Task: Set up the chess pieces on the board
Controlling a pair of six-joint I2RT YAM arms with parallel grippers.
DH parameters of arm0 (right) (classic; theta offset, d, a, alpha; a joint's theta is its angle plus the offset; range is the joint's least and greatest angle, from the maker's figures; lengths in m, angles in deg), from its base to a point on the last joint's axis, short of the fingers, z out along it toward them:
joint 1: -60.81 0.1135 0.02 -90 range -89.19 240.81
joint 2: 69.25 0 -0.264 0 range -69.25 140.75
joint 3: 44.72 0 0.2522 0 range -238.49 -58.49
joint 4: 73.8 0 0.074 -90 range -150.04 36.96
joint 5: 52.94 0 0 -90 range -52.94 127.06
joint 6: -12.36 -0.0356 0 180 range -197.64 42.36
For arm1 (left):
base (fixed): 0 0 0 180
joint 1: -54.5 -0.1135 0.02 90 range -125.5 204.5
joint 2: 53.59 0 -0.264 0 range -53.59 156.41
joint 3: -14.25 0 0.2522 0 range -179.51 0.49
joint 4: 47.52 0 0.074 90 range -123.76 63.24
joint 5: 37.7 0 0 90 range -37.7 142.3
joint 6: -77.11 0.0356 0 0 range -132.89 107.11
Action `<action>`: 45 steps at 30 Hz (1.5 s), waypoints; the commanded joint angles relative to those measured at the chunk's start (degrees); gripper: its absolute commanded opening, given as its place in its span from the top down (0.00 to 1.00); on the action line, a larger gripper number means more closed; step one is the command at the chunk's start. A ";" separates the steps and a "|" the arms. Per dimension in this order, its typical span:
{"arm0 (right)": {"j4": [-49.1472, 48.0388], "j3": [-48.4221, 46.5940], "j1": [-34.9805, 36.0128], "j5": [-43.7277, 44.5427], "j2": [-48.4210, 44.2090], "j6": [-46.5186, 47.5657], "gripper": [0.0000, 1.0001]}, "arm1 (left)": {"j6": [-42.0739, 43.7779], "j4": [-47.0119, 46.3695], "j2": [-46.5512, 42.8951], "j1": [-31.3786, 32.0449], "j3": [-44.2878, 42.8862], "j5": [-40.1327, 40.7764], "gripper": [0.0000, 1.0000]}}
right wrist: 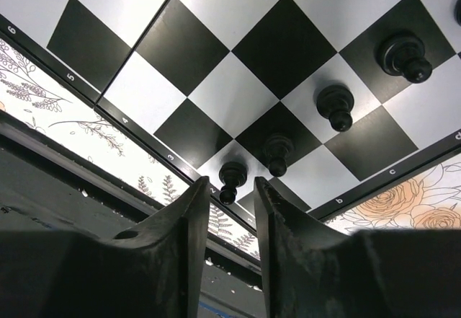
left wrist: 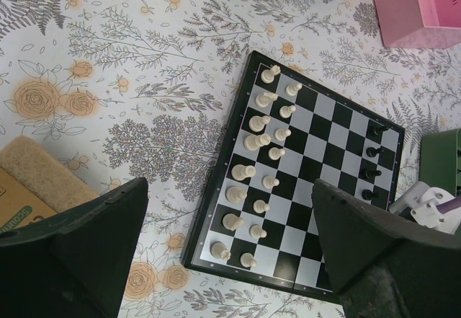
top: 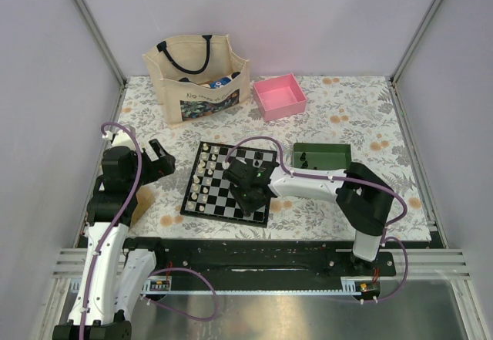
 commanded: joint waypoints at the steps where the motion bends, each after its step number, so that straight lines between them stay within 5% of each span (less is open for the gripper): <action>1: 1.80 -1.79 0.67 -0.27 -4.96 1.10 0.58 | -0.48 -2.89 -0.41 -0.40 0.41 -1.41 0.01; 8: 1.81 -3.82 0.67 2.00 -12.43 3.30 0.48 | -0.48 -2.89 -0.41 -0.40 0.41 -1.41 0.01; 16: 2.85 -1.62 -6.34 17.21 -19.30 3.66 0.37 | -0.48 -3.06 0.12 -0.40 0.42 -0.36 0.01; 31: 6.55 -4.17 -34.03 6.59 -17.29 -0.48 0.39 | -0.57 -6.67 4.07 -0.40 1.03 -2.37 0.01; 45: 5.06 -9.18 -43.10 1.67 -2.78 4.97 0.48 | -0.04 -6.40 5.48 -0.40 1.82 0.17 0.01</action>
